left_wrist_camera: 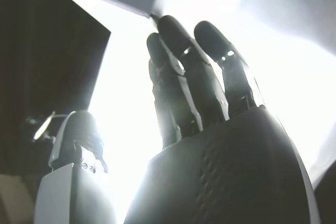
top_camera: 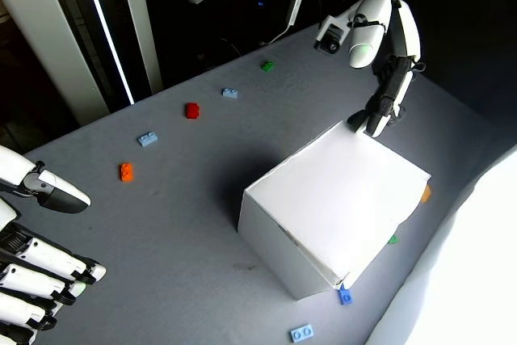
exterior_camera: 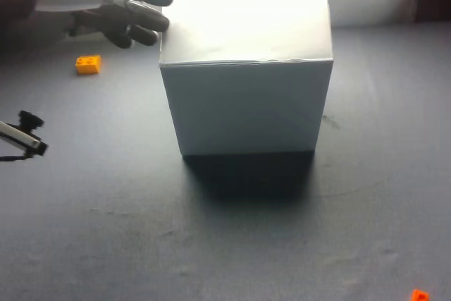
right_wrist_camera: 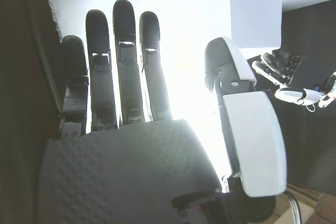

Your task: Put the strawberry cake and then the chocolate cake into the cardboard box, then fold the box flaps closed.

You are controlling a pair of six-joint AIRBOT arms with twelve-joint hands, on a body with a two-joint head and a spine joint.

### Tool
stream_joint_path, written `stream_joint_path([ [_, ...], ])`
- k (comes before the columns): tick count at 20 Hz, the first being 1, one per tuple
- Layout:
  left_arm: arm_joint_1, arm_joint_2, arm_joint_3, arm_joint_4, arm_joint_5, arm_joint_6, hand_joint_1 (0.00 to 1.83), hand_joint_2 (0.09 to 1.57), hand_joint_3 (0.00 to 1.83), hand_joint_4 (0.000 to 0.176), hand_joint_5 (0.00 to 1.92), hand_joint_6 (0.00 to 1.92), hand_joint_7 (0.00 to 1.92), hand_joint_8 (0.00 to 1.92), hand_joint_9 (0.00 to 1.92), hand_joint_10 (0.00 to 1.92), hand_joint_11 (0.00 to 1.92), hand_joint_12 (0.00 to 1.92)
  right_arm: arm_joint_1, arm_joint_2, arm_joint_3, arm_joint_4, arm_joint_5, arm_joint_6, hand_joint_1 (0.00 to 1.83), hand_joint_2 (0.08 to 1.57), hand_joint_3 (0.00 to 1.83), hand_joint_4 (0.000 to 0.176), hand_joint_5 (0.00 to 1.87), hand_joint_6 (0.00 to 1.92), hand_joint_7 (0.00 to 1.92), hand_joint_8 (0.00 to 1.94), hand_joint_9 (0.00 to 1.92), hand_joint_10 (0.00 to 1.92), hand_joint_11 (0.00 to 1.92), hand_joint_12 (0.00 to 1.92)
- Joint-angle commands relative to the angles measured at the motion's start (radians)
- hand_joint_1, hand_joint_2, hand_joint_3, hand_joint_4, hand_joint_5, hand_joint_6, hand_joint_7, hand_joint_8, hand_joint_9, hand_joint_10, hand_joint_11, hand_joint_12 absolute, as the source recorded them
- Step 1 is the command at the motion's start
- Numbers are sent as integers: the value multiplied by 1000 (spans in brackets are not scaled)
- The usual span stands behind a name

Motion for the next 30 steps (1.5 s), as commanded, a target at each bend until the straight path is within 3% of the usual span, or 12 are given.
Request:
stream_joint_path([
  [1, -15, 16, 11, 4, -60, -11, 390, 1170, 0, 0, 554, 3, 737, 1, 530, 664, 132, 1491, 10, 14, 3, 1, 103, 4, 327, 1261, 0, 0, 543, 543, 718, 360, 459, 984, 77, 1560],
  [10, -103, -14, 50, 199, -118, -10, 400, 1166, 1, 0, 552, 0, 736, 0, 532, 661, 136, 1497, 11, 14, 1, 1, 103, 7, 305, 1266, 1, 0, 514, 603, 705, 372, 441, 1000, 58, 1580],
  [15, -116, -38, 40, 267, -176, -11, 411, 1163, 0, 0, 558, 2, 750, 6, 537, 668, 150, 1502, 11, 14, 0, 1, 103, 7, 311, 1259, 0, 0, 530, 596, 715, 378, 441, 996, 73, 1561],
  [30, -6, -152, 56, 296, -283, -26, 425, 1166, 0, 0, 554, 4, 744, 1, 522, 687, 174, 1485, 12, 13, -2, 1, 105, 8, 285, 1266, 2, 0, 522, 574, 705, 385, 456, 974, 84, 1522],
])
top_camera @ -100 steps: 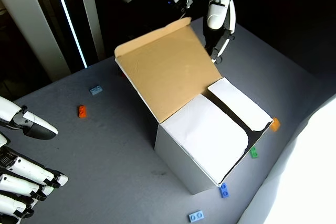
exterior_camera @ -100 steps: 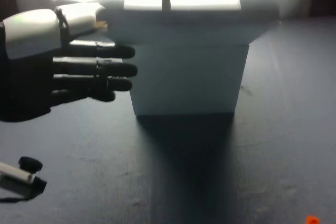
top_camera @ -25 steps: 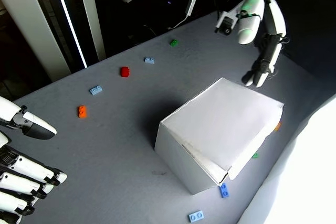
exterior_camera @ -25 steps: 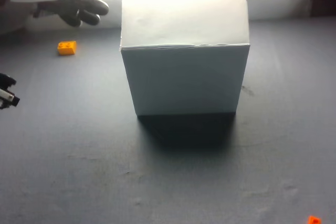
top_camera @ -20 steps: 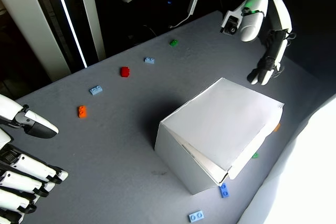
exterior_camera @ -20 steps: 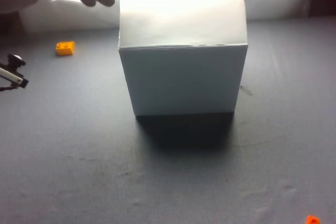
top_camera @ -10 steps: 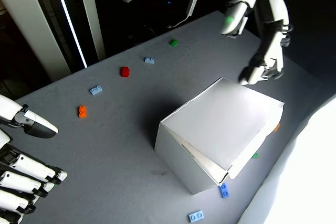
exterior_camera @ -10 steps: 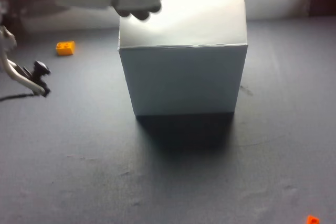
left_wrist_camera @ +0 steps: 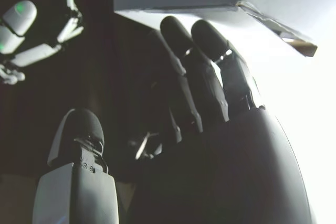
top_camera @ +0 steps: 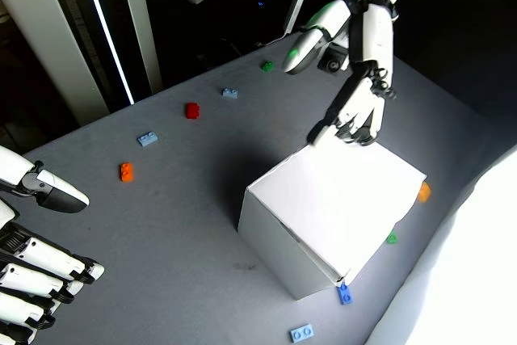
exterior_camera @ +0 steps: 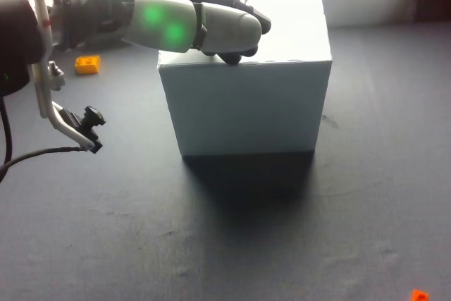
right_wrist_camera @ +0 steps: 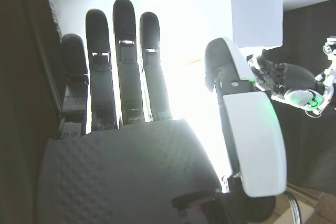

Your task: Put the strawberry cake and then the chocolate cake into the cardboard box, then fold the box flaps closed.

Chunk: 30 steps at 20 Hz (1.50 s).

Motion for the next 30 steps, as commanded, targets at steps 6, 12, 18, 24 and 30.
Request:
stream_joint_path([
  [6, 48, -16, 2, -22, -66, -44, 421, 1163, 0, 0, 559, 5, 750, 3, 528, 684, 171, 1493, 13, 13, 1, 1, 106, 6, 302, 1265, 0, 0, 524, 580, 705, 391, 454, 977, 87, 1528],
  [12, 67, -20, 2, -22, -77, -56, 410, 1171, 2, 0, 547, 0, 740, 0, 522, 684, 156, 1502, 13, 13, 1, 1, 107, 6, 316, 1261, 0, 0, 532, 577, 711, 389, 458, 969, 91, 1524],
  [18, 46, -22, 16, -6, -84, -63, 403, 1168, 1, 0, 549, 1, 741, 1, 529, 674, 163, 1481, 13, 13, 1, 1, 108, 6, 310, 1262, 0, 0, 529, 573, 709, 390, 453, 982, 89, 1533],
  [24, -25, -22, 68, 104, -120, -96, 413, 1164, 0, 0, 559, 5, 748, 5, 545, 654, 174, 1467, 13, 13, 1, 1, 108, 7, 296, 1265, 2, 0, 523, 578, 702, 398, 450, 994, 98, 1532],
  [30, -77, -16, 109, 219, -147, -160, 382, 1174, 3, 0, 544, 1, 743, 2, 537, 655, 171, 1473, 13, 13, 1, 1, 108, 7, 297, 1262, 0, 0, 529, 560, 698, 396, 444, 1005, 87, 1569],
])
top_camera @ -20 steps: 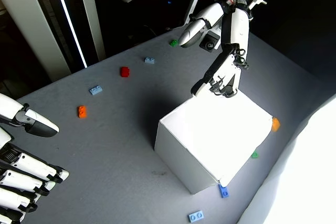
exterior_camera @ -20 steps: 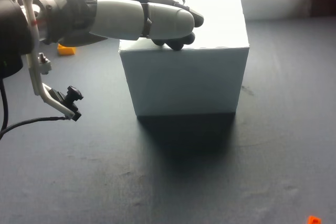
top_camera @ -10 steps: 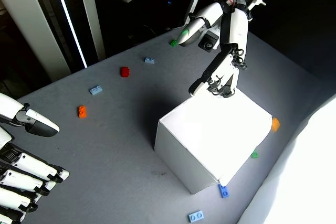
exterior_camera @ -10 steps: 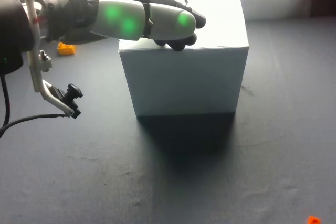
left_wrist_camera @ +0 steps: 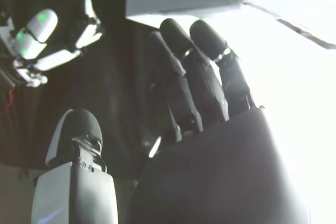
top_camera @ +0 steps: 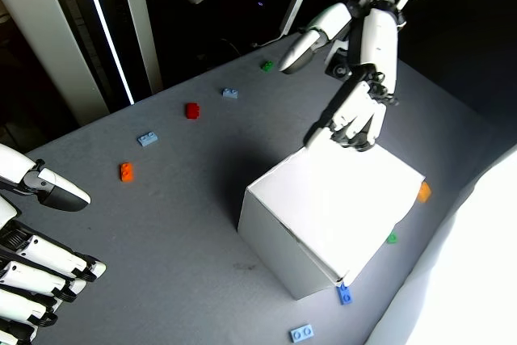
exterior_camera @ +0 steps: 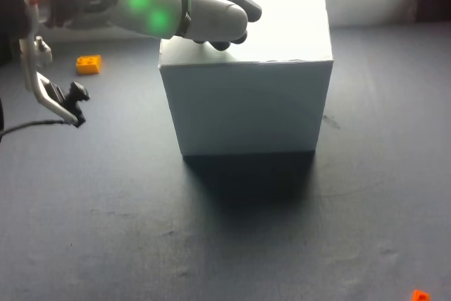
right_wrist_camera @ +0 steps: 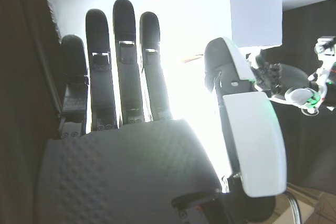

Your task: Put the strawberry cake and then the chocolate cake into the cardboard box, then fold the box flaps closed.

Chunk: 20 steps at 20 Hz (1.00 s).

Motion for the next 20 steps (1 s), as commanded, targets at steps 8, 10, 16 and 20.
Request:
stream_joint_path([
  [8, -92, 65, 46, 258, -106, -197, 348, 1173, 2, 0, 553, 4, 738, 3, 533, 651, 167, 1464, 12, 13, 2, 1, 108, 7, 297, 1254, 0, 0, 533, 524, 704, 362, 451, 983, 83, 1541],
  [10, -111, 89, 44, 395, -139, -278, 324, 1176, 2, 0, 555, 4, 739, 3, 527, 652, 148, 1484, 12, 13, 2, 1, 108, 7, 296, 1253, 0, 0, 534, 522, 701, 357, 445, 979, 94, 1538],
  [16, -184, 180, 2, 755, -215, -456, 260, 1200, 6, 0, 592, 14, 790, 22, 535, 668, 134, 1505, 12, 13, 2, 1, 110, 7, 283, 1248, 0, 0, 578, 510, 724, 326, 459, 994, 113, 1605],
  [20, -246, 234, -36, 923, -234, -574, 249, 1204, 1, 0, 638, 23, 843, 44, 531, 729, 138, 1537, 12, 13, 2, 1, 110, 7, 272, 1242, 0, 0, 644, 439, 725, 355, 426, 1172, 103, 1743],
])
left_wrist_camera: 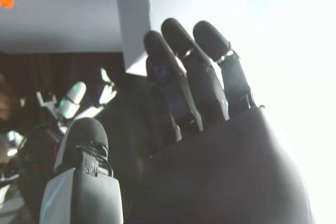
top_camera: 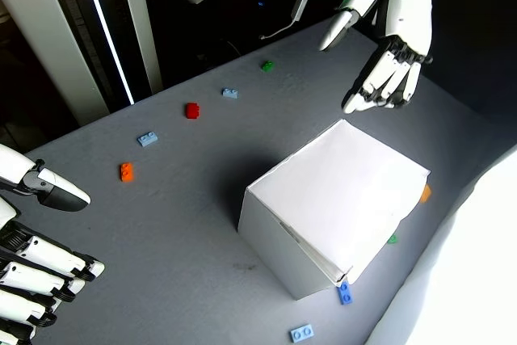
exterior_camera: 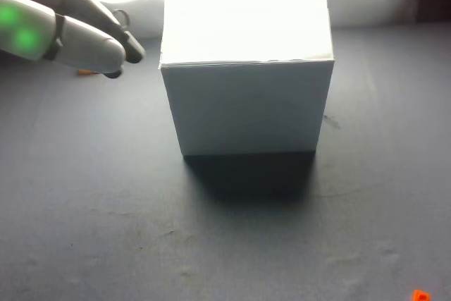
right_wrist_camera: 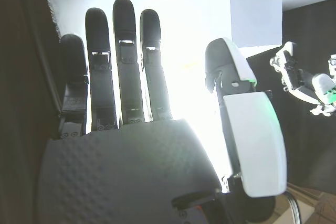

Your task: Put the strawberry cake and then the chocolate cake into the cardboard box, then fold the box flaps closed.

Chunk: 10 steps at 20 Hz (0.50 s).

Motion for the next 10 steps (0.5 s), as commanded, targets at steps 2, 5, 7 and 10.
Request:
stream_joint_path([
  [2, -24, 16, -13, -4, 23, -19, 249, 1208, 0, 0, 671, 25, 884, 85, 523, 818, 162, 1536, 12, 13, 2, 1, 110, 6, 279, 1247, 0, 0, 632, 505, 642, 584, 378, 1248, 92, 1772],
  [5, -36, 23, -39, 17, -11, -22, 246, 1213, 0, 0, 735, 21, 693, 662, 495, 1008, 176, 1557, 12, 13, 2, 1, 110, 6, 266, 1267, 2, 0, 601, 882, 626, 882, 415, 1232, 123, 1746],
  [7, -36, 28, -54, 25, -13, -39, 237, 1220, 0, 0, 763, 30, 656, 787, 500, 1085, 189, 1572, 12, 13, 2, 1, 111, 6, 281, 1269, 1, 0, 612, 971, 637, 970, 431, 1288, 168, 1764],
  [10, -38, 29, -58, 29, -13, -49, 223, 1222, 0, 0, 818, 93, 550, 1130, 423, 1375, 159, 1713, 13, 13, 2, 1, 112, 6, 310, 1273, 0, 0, 607, 1001, 634, 1045, 446, 1314, 156, 1760],
])
